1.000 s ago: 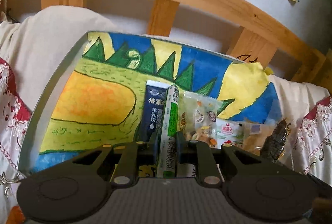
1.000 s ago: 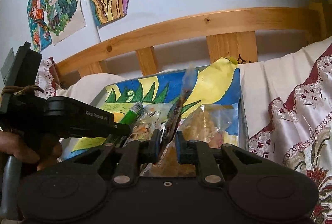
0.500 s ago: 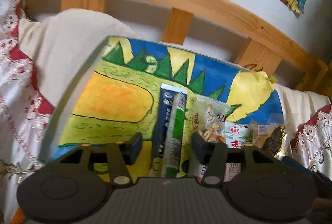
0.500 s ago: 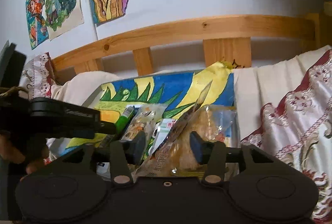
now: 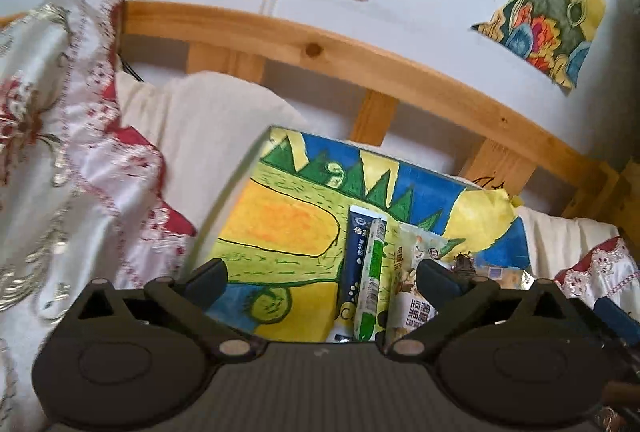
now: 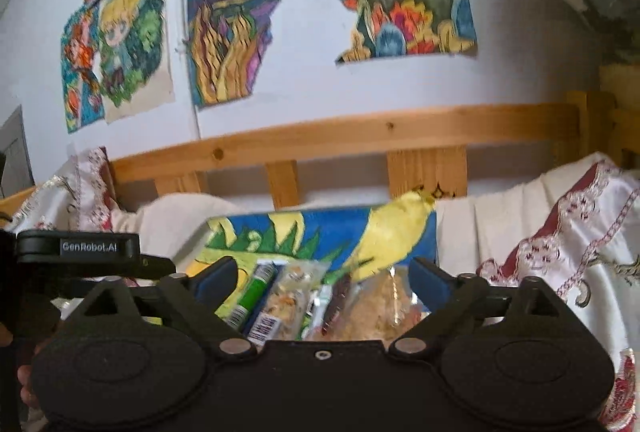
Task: Organize snacks
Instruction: 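Open both tools to release the packs in the tray and withdraw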
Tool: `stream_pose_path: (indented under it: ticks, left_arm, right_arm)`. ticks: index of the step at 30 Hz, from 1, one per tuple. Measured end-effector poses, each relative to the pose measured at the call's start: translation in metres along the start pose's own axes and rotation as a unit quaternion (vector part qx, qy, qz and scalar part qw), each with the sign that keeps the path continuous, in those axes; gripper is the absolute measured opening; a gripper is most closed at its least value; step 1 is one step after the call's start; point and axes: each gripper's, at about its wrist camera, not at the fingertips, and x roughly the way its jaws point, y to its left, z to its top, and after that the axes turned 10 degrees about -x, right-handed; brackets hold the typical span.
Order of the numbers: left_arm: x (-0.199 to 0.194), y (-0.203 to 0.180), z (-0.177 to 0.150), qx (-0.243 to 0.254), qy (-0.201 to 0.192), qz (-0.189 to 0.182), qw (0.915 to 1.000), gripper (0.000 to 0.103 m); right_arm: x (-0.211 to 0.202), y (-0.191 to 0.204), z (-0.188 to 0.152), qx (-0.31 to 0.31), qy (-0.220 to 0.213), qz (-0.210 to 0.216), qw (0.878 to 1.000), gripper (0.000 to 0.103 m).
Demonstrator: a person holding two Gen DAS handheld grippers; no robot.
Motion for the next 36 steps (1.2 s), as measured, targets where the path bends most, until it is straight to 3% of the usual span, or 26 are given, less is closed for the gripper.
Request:
stream_pose_path:
  ticks: [6,17,29,36]
  left_arm:
    - [-0.041,0.005,-0.008,0.019,-0.025,0.001,0.9995,0.102]
    - [-0.095,0.033,-0.035,0.044,-0.055,0.013,0.9974,0.102]
    - [-0.127,0.07,-0.058,0.021,-0.023,0.029,0.9991,0.102]
    - [-0.132,0.075,-0.076,0.048,0.001,0.031,0.9984,0.102]
  right_arm:
    - [-0.027,0.017,0.006,-0.01,-0.024,-0.005,1.0,0.102]
    - [-0.073,0.043,-0.002,-0.018,-0.039,-0.028,0.999,0.102]
    - [-0.104,0.067,-0.027,-0.035,0.003,-0.024,0.999,0.102]
    - [-0.122,0.074,-0.038,-0.031,0.026,-0.034,0.999,0.102]
